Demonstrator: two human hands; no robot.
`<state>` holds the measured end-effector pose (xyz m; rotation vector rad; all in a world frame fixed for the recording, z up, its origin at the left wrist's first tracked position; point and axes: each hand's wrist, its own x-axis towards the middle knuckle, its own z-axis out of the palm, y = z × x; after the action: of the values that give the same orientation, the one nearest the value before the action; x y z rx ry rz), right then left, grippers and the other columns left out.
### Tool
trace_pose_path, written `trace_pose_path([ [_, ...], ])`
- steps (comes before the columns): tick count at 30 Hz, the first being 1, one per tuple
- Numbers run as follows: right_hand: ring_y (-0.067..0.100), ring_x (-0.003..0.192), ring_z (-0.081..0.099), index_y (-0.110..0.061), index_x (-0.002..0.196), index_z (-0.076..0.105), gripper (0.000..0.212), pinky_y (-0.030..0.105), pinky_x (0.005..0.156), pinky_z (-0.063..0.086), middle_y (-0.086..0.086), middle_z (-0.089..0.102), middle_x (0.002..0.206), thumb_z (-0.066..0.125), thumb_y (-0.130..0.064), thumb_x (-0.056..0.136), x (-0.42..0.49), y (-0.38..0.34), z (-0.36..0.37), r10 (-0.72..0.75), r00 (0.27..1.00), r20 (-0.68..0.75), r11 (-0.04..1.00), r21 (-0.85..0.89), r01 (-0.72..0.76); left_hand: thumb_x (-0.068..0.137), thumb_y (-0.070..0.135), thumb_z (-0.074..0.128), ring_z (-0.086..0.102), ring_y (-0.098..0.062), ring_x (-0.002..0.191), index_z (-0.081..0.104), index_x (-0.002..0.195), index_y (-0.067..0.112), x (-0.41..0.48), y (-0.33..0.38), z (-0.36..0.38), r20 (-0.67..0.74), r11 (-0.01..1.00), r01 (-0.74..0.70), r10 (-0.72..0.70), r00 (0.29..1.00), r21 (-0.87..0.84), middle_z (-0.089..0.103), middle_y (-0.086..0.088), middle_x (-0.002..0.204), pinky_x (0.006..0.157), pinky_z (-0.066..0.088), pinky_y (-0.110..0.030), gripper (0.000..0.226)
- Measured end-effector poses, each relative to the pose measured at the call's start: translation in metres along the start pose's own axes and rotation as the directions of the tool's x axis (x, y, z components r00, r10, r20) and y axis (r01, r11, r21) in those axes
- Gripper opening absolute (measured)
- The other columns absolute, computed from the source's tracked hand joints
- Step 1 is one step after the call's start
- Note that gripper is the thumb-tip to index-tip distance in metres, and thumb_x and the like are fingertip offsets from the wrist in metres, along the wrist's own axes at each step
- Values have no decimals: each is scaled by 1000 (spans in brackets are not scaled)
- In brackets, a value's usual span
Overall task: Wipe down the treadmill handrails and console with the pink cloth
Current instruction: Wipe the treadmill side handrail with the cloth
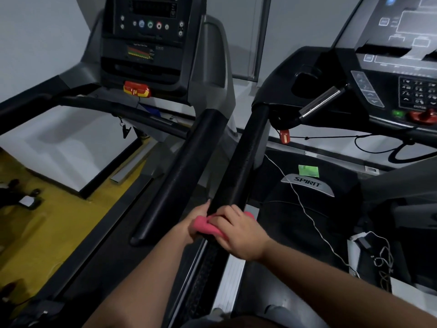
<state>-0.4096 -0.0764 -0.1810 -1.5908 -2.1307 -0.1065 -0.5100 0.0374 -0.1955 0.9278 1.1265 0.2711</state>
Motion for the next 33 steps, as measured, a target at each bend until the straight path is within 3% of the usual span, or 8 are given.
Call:
trace_pose_path([
  [2,21,78,56,-18,106,54,25,27,57,43,4,58,97,48,-35,89,7,14,-8,-34,999,40,998,-53,37,101,28,39,61,-15,55,61,76,8,-1,-1,-3,27,1000,1,-1,1000,1,63,-6,61,61,46,-25,38],
  [8,30,81,57,-9,100,64,33,35,50,48,11,54,95,44,-32,88,40,0,-8,321,947,-7,934,-161,-318,99,30,41,62,-18,59,63,77,11,-9,-1,-3,11,996,32,-33,999,82,66,-6,63,54,47,-26,36],
  [11,23,69,57,-14,93,65,41,29,45,46,5,55,84,38,-44,88,29,-24,-2,254,965,-63,952,-158,-261,105,26,25,62,-12,50,60,71,9,-5,-1,-6,-17,999,46,-46,999,-2,63,-3,54,49,48,-18,52],
  [15,17,69,53,-15,118,55,41,22,45,39,3,50,92,34,-44,99,-3,-31,4,100,994,-40,995,-1,-100,103,34,32,63,-21,71,63,102,3,-8,8,-2,-10,998,62,-62,998,6,67,-12,74,79,47,-28,44],
  [18,13,66,51,-17,126,49,40,17,50,27,0,43,96,42,-41,96,-14,-10,2,-15,999,-36,999,-52,13,100,33,41,63,-17,57,62,80,7,-5,5,-3,30,999,28,-29,999,29,67,-8,62,59,50,-24,39],
  [25,26,72,55,-18,122,60,53,31,52,42,6,48,89,31,-47,90,18,5,-12,377,926,-21,926,29,-376,98,16,44,65,-14,50,64,81,9,-7,0,-5,73,989,-18,7,997,149,69,-4,60,47,50,-22,27],
  [28,27,68,56,-13,107,66,44,32,46,46,8,51,84,37,-42,90,29,-16,-6,304,950,-67,952,-14,-306,101,27,38,63,-13,47,62,78,11,-7,-1,-4,32,993,-16,12,999,116,66,-3,54,42,47,-19,37],
  [33,19,68,55,-19,125,51,37,25,43,45,5,53,91,42,-42,97,-10,-23,7,177,982,-71,979,113,-168,100,30,42,64,-18,58,63,80,4,-8,5,-2,71,1000,0,-1,997,2,67,-10,65,57,50,-23,39],
])
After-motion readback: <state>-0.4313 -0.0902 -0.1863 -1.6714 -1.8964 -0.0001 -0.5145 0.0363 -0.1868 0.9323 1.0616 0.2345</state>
